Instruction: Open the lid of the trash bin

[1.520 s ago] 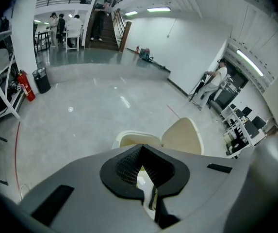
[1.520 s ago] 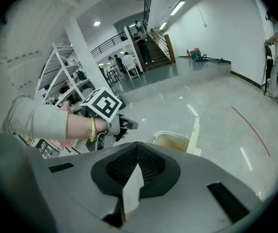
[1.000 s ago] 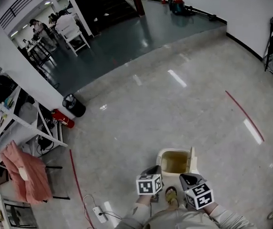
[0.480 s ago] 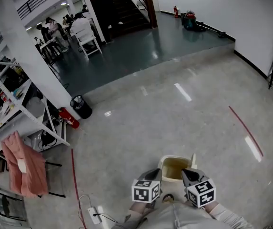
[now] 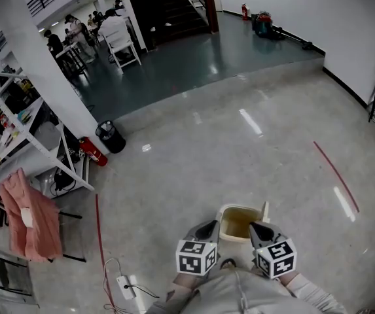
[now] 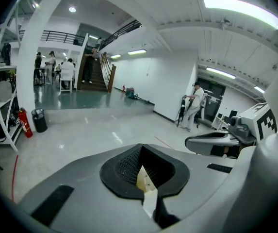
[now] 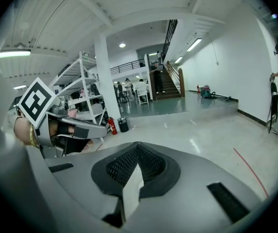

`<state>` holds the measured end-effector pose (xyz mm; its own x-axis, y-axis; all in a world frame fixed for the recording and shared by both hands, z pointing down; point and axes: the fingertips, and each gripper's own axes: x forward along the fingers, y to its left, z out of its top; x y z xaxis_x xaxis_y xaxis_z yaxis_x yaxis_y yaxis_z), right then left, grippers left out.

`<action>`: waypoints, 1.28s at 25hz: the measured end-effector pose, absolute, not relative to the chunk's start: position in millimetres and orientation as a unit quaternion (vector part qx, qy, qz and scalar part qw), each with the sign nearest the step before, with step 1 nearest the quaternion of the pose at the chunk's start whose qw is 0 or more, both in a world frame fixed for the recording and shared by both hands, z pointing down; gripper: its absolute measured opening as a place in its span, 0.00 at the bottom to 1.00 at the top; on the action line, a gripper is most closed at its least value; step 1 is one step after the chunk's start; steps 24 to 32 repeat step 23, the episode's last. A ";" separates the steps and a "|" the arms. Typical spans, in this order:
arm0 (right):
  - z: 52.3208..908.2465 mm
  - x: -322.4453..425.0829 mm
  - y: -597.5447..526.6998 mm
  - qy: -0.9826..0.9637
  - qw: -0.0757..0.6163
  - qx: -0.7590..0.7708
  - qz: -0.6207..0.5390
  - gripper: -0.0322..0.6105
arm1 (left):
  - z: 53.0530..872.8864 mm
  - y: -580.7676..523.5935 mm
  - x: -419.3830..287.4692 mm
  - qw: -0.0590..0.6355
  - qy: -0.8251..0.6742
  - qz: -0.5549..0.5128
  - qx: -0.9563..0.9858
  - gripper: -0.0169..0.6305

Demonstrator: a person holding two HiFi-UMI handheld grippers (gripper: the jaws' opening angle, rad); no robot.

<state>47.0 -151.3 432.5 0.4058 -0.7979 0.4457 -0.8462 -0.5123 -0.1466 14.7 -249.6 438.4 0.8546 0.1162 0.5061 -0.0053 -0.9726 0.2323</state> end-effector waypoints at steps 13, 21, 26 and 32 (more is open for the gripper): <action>438.1 51.3 -130.5 -0.450 0.027 0.856 0.253 0.05 | 441.0 -236.9 15.8 0.110 0.060 0.265 0.956 0.03; 442.2 56.2 -122.5 -0.439 0.024 0.861 0.258 0.05 | 446.8 -228.3 21.9 0.109 0.074 0.271 0.953 0.03; 442.5 60.7 -121.1 -0.437 0.023 0.862 0.256 0.05 | 445.8 -227.6 25.4 0.106 0.075 0.268 0.955 0.03; 442.5 60.7 -121.1 -0.437 0.023 0.862 0.256 0.05 | 445.8 -227.6 25.4 0.106 0.075 0.268 0.955 0.03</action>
